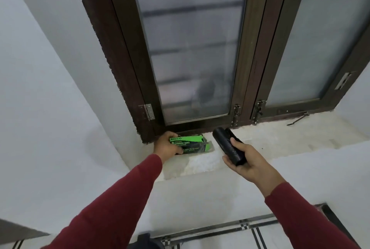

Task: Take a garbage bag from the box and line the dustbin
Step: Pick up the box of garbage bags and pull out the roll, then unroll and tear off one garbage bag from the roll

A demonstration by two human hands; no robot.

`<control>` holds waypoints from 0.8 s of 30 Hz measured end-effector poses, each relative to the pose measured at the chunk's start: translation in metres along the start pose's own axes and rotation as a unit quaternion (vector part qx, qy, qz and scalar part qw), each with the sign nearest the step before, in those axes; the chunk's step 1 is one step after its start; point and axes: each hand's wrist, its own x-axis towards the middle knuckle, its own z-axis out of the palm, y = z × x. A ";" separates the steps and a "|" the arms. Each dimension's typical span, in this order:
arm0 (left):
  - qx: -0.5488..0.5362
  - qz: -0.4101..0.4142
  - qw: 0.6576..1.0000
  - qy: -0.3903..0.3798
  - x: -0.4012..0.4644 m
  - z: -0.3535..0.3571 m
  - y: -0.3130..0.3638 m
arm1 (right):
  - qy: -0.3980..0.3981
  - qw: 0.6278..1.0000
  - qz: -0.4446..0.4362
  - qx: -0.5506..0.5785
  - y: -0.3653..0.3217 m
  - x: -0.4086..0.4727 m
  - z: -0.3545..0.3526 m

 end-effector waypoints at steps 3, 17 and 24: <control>0.165 0.032 0.983 0.077 -0.003 0.010 -0.010 | -0.021 0.999 0.028 0.002 0.010 -0.004 0.012; -0.419 -0.151 0.880 -0.168 -0.060 0.030 0.032 | 0.074 0.958 -0.166 -0.220 0.027 -0.005 0.060; -0.432 -0.157 0.873 -0.165 -0.060 0.018 0.023 | 0.151 0.866 -0.282 -0.384 0.024 -0.018 0.060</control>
